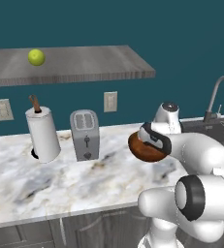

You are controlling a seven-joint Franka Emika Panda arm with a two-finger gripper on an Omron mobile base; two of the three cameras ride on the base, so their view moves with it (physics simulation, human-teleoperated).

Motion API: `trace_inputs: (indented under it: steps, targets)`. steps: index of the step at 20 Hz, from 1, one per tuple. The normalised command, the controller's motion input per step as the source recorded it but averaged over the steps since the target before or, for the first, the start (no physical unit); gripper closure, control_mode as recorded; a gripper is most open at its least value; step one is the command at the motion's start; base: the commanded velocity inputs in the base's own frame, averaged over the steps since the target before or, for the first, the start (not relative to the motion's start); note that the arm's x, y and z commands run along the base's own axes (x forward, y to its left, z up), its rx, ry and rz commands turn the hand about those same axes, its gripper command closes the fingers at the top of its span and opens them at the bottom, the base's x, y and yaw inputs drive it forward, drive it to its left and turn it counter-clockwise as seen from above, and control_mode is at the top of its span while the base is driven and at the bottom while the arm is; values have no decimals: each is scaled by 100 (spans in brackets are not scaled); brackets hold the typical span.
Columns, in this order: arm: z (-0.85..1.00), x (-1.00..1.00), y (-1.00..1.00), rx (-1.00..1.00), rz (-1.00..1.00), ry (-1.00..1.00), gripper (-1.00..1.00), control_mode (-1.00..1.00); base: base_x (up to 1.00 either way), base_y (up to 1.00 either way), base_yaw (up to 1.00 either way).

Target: Pick the pears from the cabinet and place them in one bowl. Pick the sweet potato from the sink and place it in the other bowl.

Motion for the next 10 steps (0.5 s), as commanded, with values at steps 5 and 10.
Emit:
trace_inputs:
  steps: [5, 10]
  targets:
    - [-34, 26, 1, 0, 0, 0, 100, -100, 0, 0, 0]
    - [-23, 30, 0, 0, 0, 0, 100, -100, 0, 0, 0]
